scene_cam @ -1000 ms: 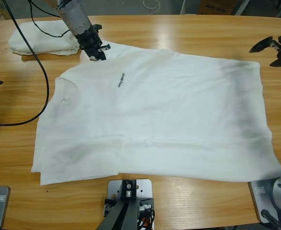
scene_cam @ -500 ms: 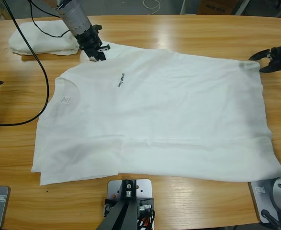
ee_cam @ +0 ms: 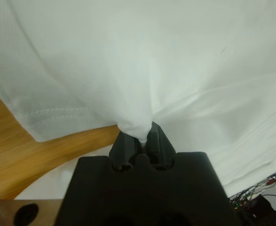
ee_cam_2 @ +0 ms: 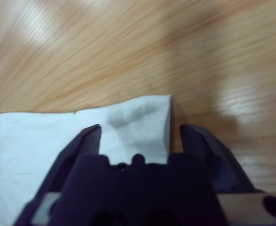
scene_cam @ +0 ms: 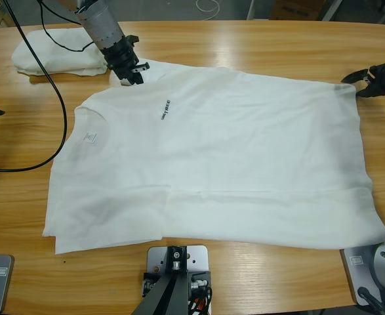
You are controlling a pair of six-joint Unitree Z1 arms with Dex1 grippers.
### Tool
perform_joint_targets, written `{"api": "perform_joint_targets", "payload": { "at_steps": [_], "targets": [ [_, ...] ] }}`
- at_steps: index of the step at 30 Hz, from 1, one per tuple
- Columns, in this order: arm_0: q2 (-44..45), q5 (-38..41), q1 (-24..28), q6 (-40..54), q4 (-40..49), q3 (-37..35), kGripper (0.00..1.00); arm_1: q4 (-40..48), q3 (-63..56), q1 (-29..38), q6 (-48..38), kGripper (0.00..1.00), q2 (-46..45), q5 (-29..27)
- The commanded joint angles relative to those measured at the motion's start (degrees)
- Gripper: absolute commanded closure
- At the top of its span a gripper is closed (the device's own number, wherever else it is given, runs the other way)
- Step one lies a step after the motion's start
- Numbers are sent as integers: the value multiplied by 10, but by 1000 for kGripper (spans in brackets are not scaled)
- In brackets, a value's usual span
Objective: Fold clothes
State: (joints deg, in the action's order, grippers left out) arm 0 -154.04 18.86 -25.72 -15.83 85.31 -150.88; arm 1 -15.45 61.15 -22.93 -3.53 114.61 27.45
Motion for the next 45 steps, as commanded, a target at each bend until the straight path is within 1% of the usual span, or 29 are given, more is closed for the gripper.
{"api": "perform_joint_targets", "payload": {
  "at_steps": [1,4,8,12,16,21,24,28,34,36,40,42,45],
  "targets": [
    [-33,7,3,5,15,-339,1000,15,-17,-8,33,1000,57,23],
    [-33,7,3,4,15,-339,1000,14,-19,-8,38,1000,56,40],
    [-32,7,3,4,17,-339,1000,13,-23,-8,44,1000,61,46],
    [-29,7,3,5,17,-339,1000,13,-27,-8,49,1000,45,50],
    [-18,5,8,4,17,-340,1000,31,-36,-8,47,1000,4,107],
    [10,13,24,10,30,-340,1000,23,-63,-6,17,1000,-55,166],
    [16,16,24,21,55,-339,1000,-7,-71,8,12,1000,-69,189],
    [29,14,22,23,59,-340,1000,-43,-80,21,6,1000,-77,217],
    [49,4,23,30,78,-340,1000,-97,-83,31,9,1000,-79,215],
    [61,1,23,49,97,-339,1000,-112,-79,31,9,1000,-89,211],
    [87,11,23,73,100,-333,1000,-147,-75,31,9,1000,-108,198],
    [100,20,22,81,101,-312,1000,-166,-74,31,9,1000,-115,188],
    [130,29,12,97,101,-244,1000,-202,-71,31,9,1000,-123,181]
  ]
}}
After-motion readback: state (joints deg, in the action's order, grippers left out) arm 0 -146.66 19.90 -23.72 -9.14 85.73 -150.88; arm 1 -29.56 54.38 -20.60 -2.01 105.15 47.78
